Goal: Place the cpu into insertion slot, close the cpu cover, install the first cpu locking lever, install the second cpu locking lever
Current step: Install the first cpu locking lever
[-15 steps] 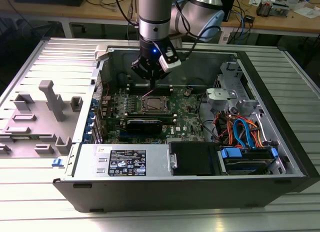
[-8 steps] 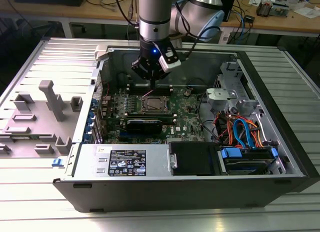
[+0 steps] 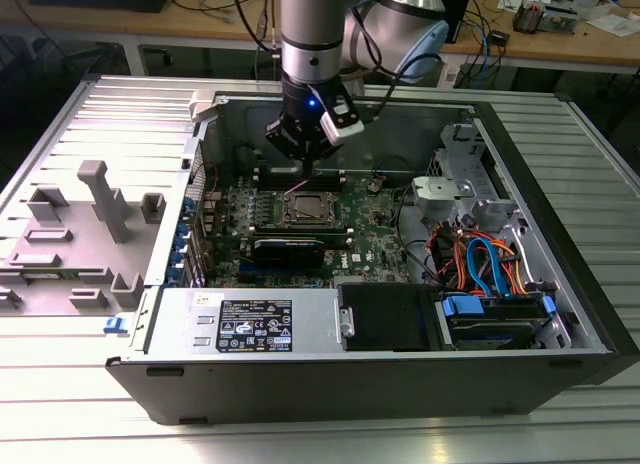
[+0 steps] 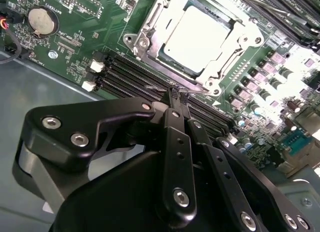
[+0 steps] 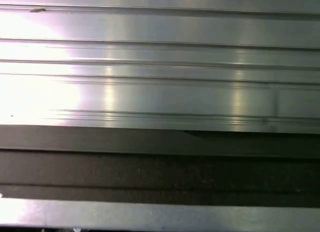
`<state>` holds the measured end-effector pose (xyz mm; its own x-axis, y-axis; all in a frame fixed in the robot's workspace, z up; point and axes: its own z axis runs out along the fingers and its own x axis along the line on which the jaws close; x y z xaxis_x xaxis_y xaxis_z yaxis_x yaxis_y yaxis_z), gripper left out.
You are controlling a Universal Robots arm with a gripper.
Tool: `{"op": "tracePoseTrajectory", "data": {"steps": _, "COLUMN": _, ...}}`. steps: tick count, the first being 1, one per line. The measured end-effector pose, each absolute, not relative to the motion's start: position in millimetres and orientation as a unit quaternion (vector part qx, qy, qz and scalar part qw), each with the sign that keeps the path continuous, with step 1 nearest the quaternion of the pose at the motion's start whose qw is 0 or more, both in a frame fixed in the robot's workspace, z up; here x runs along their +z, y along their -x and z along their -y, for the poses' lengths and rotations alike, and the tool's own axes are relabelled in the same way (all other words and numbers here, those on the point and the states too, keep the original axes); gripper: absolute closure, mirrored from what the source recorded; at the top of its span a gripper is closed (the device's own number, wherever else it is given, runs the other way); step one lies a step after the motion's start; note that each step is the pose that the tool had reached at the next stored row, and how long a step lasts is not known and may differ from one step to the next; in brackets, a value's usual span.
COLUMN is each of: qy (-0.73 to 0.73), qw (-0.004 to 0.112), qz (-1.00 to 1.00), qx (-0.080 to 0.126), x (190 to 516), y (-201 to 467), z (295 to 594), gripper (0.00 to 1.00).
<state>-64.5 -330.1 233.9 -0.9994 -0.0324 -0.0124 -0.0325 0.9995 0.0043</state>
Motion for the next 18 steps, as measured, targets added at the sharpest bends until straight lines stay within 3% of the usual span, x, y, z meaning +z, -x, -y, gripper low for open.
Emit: {"op": "tracePoseTrajectory", "data": {"steps": 18, "qy": 0.016, "qw": 0.006, "qz": -1.0, "qx": 0.002, "x": 218.1, "y": 47.9, "z": 327.6, "gripper": 0.89}}
